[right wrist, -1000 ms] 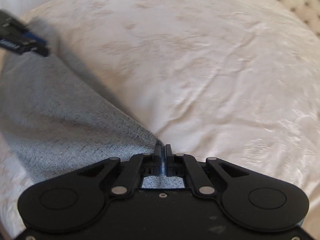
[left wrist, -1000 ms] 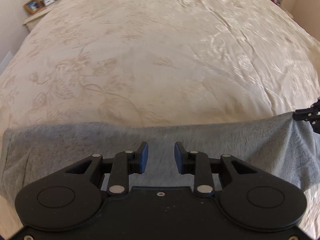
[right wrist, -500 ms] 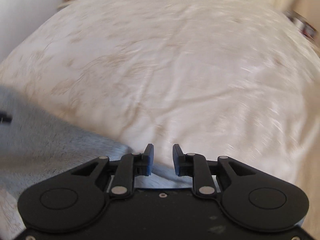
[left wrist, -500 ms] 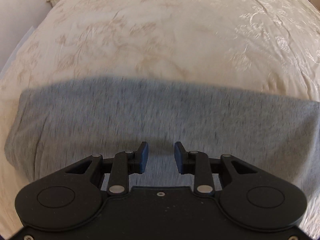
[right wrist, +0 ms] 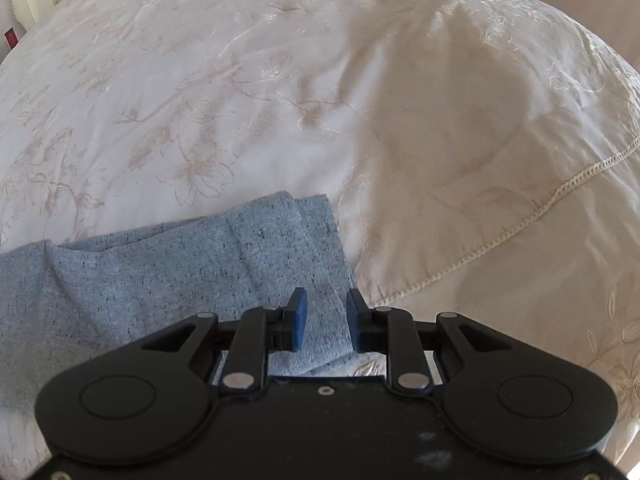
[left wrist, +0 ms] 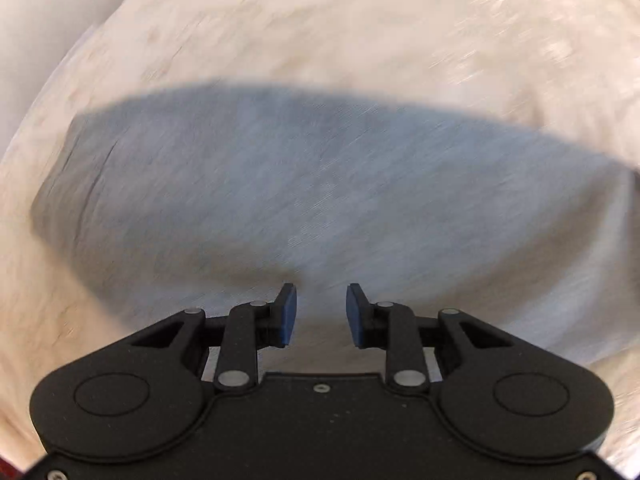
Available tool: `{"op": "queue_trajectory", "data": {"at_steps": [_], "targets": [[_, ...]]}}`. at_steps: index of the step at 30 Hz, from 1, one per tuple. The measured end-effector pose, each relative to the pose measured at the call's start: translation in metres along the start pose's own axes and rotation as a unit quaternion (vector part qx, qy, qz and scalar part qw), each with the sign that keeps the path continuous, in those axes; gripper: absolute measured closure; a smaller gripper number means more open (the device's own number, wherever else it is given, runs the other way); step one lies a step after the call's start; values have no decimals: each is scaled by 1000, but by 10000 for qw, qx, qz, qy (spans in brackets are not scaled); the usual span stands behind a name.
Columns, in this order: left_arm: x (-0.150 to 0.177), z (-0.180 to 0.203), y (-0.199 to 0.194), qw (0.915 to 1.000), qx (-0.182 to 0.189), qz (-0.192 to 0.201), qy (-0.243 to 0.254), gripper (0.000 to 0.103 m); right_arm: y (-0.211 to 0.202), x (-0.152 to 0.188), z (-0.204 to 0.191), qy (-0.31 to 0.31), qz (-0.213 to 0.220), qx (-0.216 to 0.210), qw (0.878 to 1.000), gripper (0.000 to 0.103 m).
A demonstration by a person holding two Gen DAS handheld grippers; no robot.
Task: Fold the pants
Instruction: 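Press and straighten the folded pants edge with both grippers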
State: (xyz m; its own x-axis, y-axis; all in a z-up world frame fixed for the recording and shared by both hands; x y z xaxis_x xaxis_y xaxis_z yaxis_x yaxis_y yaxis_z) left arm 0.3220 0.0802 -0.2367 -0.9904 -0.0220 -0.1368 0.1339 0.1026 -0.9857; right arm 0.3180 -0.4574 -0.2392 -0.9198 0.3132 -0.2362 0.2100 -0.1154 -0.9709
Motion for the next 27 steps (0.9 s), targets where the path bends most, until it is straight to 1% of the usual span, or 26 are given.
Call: {"op": "queue_trajectory", "data": {"at_steps": [2, 5, 6, 7, 8, 9, 11, 14, 15, 16, 17, 18, 19, 22, 23, 25, 26, 27], "targets": [[-3, 27, -6, 9996, 171, 100, 192, 64, 7, -14, -1, -136, 70, -149, 9998, 79], [-4, 61, -1, 9985, 393, 87, 368, 63, 22, -39, -22, -551, 91, -281, 9980, 74], [-4, 70, 5, 9985, 386, 1, 394, 62, 28, -47, -27, -708, 71, -267, 9971, 73], [-2, 77, 17, 9984, 338, -197, 409, 62, 33, -52, -28, -838, 53, -249, 9962, 73], [1, 81, 30, 9978, 261, -462, 401, 62, 39, -56, -30, -967, 24, -226, 9951, 72], [2, 84, 41, 9975, 173, -593, 343, 63, 41, -60, -31, -1097, -35, -215, 9937, 72], [0, 86, 44, 9986, 128, -450, 247, 63, 52, -63, -33, -1304, -177, -259, 9910, 72], [0, 84, 42, 9984, 166, -535, 79, 63, 58, -63, -36, -1488, -245, -469, 9874, 72], [-2, 81, 43, 9983, 211, -551, 28, 63, 59, -64, -37, -1482, -222, -637, 9867, 70], [-4, 78, 44, 9981, 260, -560, -27, 63, 58, -62, -36, -1419, -215, -816, 9863, 74], [-5, 76, 45, 9979, 306, -572, -89, 62, 57, -61, -35, -1330, -256, -934, 9864, 92], [-9, 70, 46, 9976, 349, -588, -143, 62, 57, -61, -33, -1249, -312, -1030, 9863, 99], [-12, 66, 47, 9973, 385, -600, -195, 62, 53, -60, -30, -1149, -295, -987, 9880, 99], [-13, 60, 49, 9969, 430, -576, -310, 62, 39, -63, -11, -723, -1, -400, 9966, 100], [-13, 59, 50, 9970, 419, -565, -326, 62, 39, -65, -4, -549, 14, -316, 9980, 100], [-14, 57, 50, 9975, 361, -539, -298, 62, 50, -68, 5, -322, -178, -354, 9987, 100], [-7, 61, 47, 9977, 329, -525, -268, 62, 58, -68, 4, -355, -307, -383, 9982, 96], [-7, 63, 47, 9979, 310, -513, -226, 62, 64, -68, 3, -417, -385, -332, 9978, 92]]}}
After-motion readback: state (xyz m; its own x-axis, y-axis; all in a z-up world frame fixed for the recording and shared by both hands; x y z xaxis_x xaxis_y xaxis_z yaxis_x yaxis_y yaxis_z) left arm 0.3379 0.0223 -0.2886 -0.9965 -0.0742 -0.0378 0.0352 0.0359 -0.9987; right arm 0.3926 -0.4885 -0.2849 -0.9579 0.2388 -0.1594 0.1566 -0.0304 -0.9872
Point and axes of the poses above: each gripper's, at about its wrist camera, not at the fingertips, and y roughly the way its jaws point, z to its right, x to its underside, the point moved 7 cm from there along y, roughly the way its jaws point, and after that the axes turned 12 degrees about -z, right-handed, at the moved point
